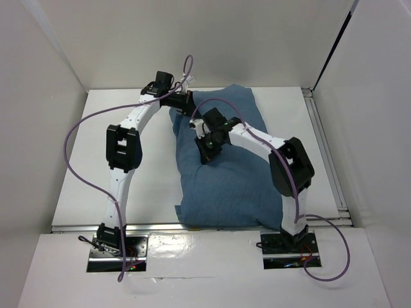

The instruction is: Put the pillow into the pillowcase

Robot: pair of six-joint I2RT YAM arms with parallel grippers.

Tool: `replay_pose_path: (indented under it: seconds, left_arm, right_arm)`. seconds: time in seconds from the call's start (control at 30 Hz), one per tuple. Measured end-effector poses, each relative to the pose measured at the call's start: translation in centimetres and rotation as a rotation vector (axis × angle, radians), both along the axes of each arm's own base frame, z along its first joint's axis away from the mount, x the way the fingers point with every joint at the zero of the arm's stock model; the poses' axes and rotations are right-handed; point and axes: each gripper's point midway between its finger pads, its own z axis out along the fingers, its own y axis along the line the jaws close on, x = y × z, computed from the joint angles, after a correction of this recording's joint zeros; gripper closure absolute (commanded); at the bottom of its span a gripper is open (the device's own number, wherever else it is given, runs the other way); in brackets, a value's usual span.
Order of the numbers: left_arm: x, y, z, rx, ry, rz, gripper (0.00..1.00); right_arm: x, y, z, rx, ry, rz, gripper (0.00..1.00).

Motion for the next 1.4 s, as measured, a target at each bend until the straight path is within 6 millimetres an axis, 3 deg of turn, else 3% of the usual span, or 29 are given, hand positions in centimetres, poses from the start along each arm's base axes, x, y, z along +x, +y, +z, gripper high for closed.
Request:
replay_pose_path:
  seconds: [0.07,0.23,0.4,0.57,0.7,0.8,0.93,1.07,1.13,1.27,1.4]
  left_arm:
    - [0.6,0.1,-0.6,0.017,-0.022,0.011,1.00]
    - [1.7,0.8,-2.3,0.091,-0.070,0.047,1.00]
    - [3.0,2.4,-4.8,0.227,-0.124,0.111,1.00]
    - [3.0,3.3,-6.8,0.338,-0.181,0.120,1.00]
    - [2.5,4.5,-6.3,0.393,-0.226,0.135,1.00]
    - [1.9,6.8,-6.1,0.421,-0.211,0.164,1.00]
    - [0.4,11.9,-6.1,0.454,-0.138,0.227,1.00]
    - [-2.0,18.3,-6.2,0.531,-0.056,0.321,1.00]
    - [-3.5,20.2,-6.0,0.563,-0.028,0.350,1.00]
    - [-6.8,20.2,-4.2,0.577,-0.020,0.331,1.00]
    - [-8.5,18.4,0.4,0.514,-0.090,0.302,1.00]
  right_arm:
    - [0.6,0.4,-0.6,-0.019,0.021,0.002,1.00]
    - [1.4,0.7,0.1,-0.037,0.024,0.010,1.00]
    - [1.2,0.2,0.2,-0.061,0.035,0.021,1.00]
    - [1.5,-1.0,0.0,-0.077,0.047,0.018,1.00]
    - [1.7,-2.4,-0.3,-0.095,0.059,0.010,1.00]
    - [2.2,-4.5,-0.7,-0.107,0.075,-0.025,1.00]
    - [3.8,-8.7,-0.8,-0.128,0.081,-0.115,1.00]
    - [5.7,-13.4,-1.1,-0.175,0.075,-0.217,1.00]
    - [6.6,-15.4,-1.1,-0.190,0.073,-0.263,1.00]
    - [9.4,-17.3,-0.3,-0.201,0.037,-0.312,1.00]
    - [11.2,-16.7,0.5,-0.199,-0.023,-0.299,1.00]
